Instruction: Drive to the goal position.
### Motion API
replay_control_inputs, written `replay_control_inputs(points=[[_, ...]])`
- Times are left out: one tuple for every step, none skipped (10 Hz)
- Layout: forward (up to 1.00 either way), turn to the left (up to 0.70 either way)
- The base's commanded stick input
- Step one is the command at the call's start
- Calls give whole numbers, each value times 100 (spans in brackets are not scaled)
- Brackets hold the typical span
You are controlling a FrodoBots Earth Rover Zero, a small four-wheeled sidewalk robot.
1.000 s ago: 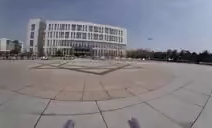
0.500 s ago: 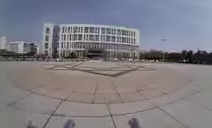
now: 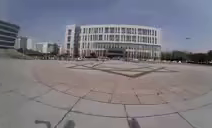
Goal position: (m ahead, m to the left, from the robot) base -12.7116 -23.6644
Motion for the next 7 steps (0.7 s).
replay_control_inputs(points=[[0,45],[0,45],[0,45],[0,45],[0,45],[0,45],[0,45]])
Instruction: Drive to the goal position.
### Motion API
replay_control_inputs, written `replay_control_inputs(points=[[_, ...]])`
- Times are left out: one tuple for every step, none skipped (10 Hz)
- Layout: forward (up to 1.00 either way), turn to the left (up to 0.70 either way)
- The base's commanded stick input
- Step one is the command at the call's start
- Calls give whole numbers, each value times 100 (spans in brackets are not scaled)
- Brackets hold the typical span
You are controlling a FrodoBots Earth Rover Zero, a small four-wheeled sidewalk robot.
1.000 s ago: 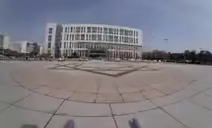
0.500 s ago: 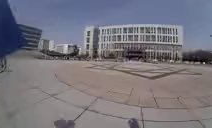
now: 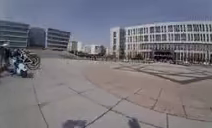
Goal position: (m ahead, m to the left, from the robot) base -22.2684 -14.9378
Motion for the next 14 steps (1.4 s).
replay_control_inputs(points=[[0,45],[0,45],[0,33],[0,0],[0,0],[0,0],[0,0],[0,0],[0,-36],[0,-45],[0,-45],[0,-45],[0,-45],[0,-45]])
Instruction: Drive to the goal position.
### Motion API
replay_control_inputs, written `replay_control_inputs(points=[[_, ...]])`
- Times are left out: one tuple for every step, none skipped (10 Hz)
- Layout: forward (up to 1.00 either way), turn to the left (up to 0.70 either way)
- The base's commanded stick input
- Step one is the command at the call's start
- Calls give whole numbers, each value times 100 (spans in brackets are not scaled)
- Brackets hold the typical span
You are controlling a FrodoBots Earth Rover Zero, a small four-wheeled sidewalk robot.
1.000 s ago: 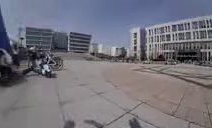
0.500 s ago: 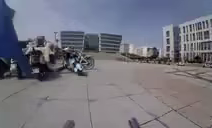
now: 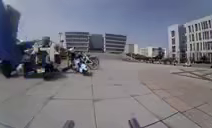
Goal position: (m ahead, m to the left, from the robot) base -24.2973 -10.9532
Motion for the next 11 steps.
replay_control_inputs(points=[[0,-45],[0,-45],[0,-45],[0,-45],[0,-45],[0,-45],[0,-45],[0,-45],[0,-45],[0,-45],[0,-45]])
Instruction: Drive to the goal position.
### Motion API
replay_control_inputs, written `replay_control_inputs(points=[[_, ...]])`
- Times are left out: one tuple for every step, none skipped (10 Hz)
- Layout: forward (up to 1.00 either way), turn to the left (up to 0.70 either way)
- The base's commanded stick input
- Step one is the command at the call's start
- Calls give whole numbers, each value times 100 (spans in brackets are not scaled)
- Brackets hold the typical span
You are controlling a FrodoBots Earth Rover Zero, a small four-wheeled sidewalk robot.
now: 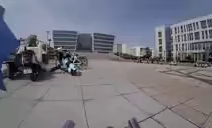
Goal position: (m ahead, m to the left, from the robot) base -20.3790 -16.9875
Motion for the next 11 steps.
replay_control_inputs(points=[[0,-45],[0,-45],[0,-45],[0,-45],[0,-45],[0,-45],[0,-45],[0,-45],[0,-45],[0,-45],[0,-45]])
